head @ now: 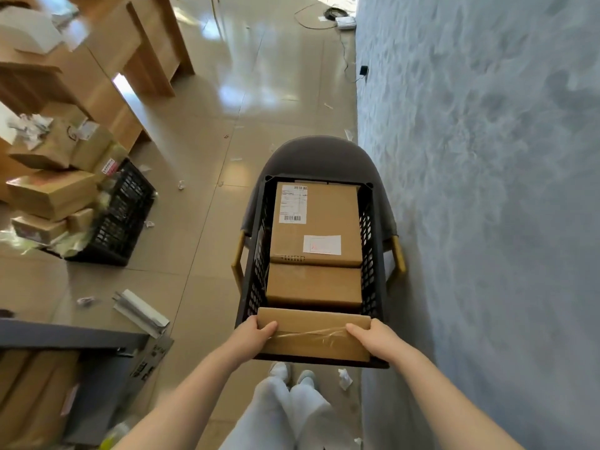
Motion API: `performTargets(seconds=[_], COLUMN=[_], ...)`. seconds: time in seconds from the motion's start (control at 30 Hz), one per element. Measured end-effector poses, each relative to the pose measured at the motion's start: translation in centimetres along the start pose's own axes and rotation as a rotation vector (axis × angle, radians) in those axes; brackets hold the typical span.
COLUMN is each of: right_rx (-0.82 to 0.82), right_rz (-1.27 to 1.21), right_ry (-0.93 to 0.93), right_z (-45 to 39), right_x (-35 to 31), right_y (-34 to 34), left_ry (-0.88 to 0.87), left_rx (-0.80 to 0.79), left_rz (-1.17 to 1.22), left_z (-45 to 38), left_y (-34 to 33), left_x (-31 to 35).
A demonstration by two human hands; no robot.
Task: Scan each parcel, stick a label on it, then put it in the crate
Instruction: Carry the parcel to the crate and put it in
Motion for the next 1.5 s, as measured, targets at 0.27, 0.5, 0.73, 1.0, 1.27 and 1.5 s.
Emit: performTargets(seconds=[0.27,0.5,0.73,1.0,1.27,1.5], right_rx=[-0.027,0.077,0.120,0.290,0.650,0.931], right_rz=[-0.016,0.098,0.179,0.191,0.266,0.132], right_ry=[-0.064,-0.059,0.032,0.255,0.319,0.078], right_z=[-3.3,-4.3,-2.7,2.2,11.6,23.3], right_x=[0.9,0.6,-0.3,-1.3,-2.3,2.0], right_y=[-2.4,-2.2,-1.5,0.7,0.8,-2.9], left_ry=[-0.005,-0.092,-0.168,-0.523,-1.052,-1.510], left_rx=[0.087,0.173,0.165,0.166,0.099,-0.041], left_rz=[-0.265,-0.266,-0.357,-0.635,-0.840,-0.925], left_z=[-4.1,-4.3,-3.1,-0.5,4.9,14.3], left_y=[-1.7,-2.6,-1.8,0.7,1.6,0.4], left_x=[0.1,1.0,2.0,5.9,10.7,12.7])
Point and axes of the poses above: each hand's wrist, its own z-axis away from the middle knuckle, its own y-axis out of the back of the hand, x = y × z, the point moved 8 cm from there along -z, towards the middle knuckle, and after that the axes turned 10 degrees about x, right-handed, at the moved point
